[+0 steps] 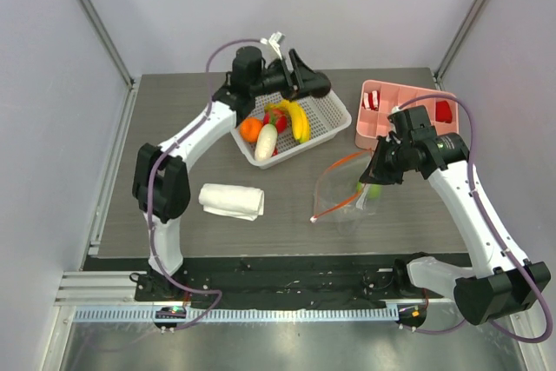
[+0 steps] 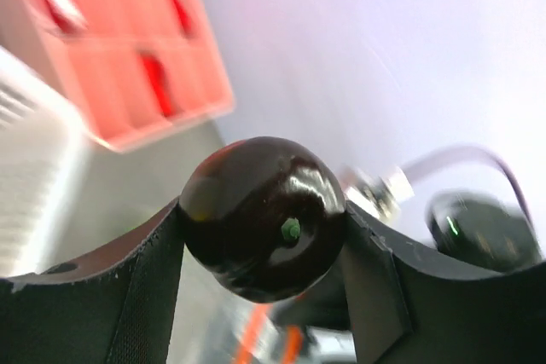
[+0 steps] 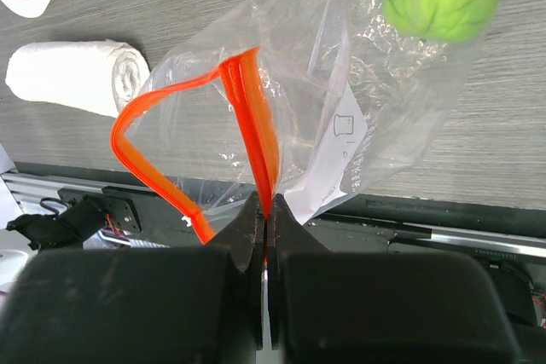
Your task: Open the zip-top bag and remove the fake food
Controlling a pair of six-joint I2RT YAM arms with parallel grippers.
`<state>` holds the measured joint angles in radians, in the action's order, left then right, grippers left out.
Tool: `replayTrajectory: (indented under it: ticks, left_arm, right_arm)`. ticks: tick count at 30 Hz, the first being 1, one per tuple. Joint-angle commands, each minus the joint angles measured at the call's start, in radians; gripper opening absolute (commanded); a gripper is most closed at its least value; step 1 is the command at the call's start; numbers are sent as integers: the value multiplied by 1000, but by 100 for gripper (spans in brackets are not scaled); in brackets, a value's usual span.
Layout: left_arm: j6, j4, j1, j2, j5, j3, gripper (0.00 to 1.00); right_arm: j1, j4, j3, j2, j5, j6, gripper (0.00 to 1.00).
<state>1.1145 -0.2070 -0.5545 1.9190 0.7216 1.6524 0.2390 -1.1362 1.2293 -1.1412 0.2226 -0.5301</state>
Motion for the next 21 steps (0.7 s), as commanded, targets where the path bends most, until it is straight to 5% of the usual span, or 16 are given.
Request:
replayTrajectory:
  ticks: [1,7,14,17,19,21]
  left_arm:
    - [-250,404,47,115,-213,231,0]
    - [-355,688,53,335,-428,561,0]
    - [-436,730,-18,420,-675,578,11]
    - [-452,782,-36,494,-694,693,23]
    - [-464,822,-41,511,-706,756,43]
    - [-484,848,-44,491,-715,759,75]
  right_arm:
    - [-3,-4,24,18,-9,-25,1]
    - [-3,-16,29,24,-19,-25,1]
    - [-4,-13,32,21,1,-39,1]
    - [-4,-4,50,14,14,-42,1]
    - [-4,-5,61,8,14,-36,1]
    - [-4,-11,73,-2,14,-31,1]
